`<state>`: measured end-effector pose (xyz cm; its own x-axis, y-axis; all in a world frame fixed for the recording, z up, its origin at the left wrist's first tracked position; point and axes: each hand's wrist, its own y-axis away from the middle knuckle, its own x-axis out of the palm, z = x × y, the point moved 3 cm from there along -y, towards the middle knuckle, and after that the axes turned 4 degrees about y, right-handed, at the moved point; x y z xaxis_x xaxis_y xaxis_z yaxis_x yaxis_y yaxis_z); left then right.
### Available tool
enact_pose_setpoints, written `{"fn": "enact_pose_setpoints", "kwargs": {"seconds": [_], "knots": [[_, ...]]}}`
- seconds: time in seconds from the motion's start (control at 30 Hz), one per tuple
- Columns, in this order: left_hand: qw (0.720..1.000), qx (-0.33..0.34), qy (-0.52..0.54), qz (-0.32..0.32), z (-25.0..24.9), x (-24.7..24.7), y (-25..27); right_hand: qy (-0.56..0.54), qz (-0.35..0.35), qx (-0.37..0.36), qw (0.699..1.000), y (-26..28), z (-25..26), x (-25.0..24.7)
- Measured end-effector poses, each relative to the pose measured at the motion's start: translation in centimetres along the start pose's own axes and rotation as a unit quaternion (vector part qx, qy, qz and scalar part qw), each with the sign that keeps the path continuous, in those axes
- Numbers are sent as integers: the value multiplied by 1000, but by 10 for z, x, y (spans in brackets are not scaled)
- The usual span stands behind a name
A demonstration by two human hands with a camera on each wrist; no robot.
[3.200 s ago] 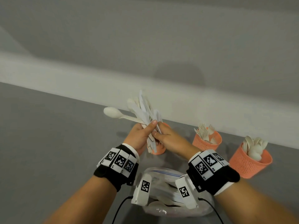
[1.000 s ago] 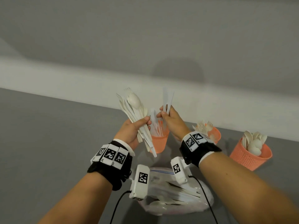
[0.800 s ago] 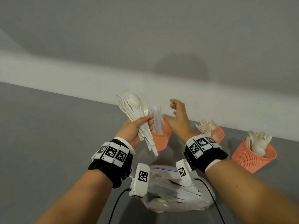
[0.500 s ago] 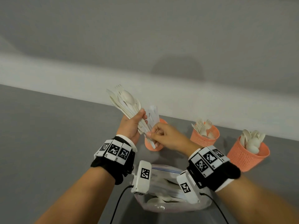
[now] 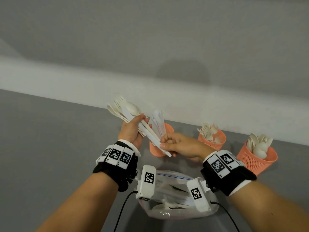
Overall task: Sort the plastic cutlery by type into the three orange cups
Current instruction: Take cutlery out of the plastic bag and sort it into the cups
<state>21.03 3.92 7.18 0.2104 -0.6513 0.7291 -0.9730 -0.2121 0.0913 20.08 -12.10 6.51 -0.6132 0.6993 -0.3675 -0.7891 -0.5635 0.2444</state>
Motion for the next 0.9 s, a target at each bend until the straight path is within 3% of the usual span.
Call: {"fn": "enact_pose_setpoints", "kwargs": {"seconds": [0.17,0.37,0.53,0.73,0.9], "knots": [[1000,9,14,-6,2,-1,0,-64,73,24,995,6,-4,0],[1000,20,-5,-4,2,8,4,-25,62,-23,998,6,5,2],[998,26,44,-34,-10,-5,-1,6,107,4,994,16,-10,-15],[999,32,10,8,-4,-1,0,-5,112,15,994,11,3,4],[999,34,-5,-14,-16,-17,-9,144,149,14,978,19,2,-18]]}}
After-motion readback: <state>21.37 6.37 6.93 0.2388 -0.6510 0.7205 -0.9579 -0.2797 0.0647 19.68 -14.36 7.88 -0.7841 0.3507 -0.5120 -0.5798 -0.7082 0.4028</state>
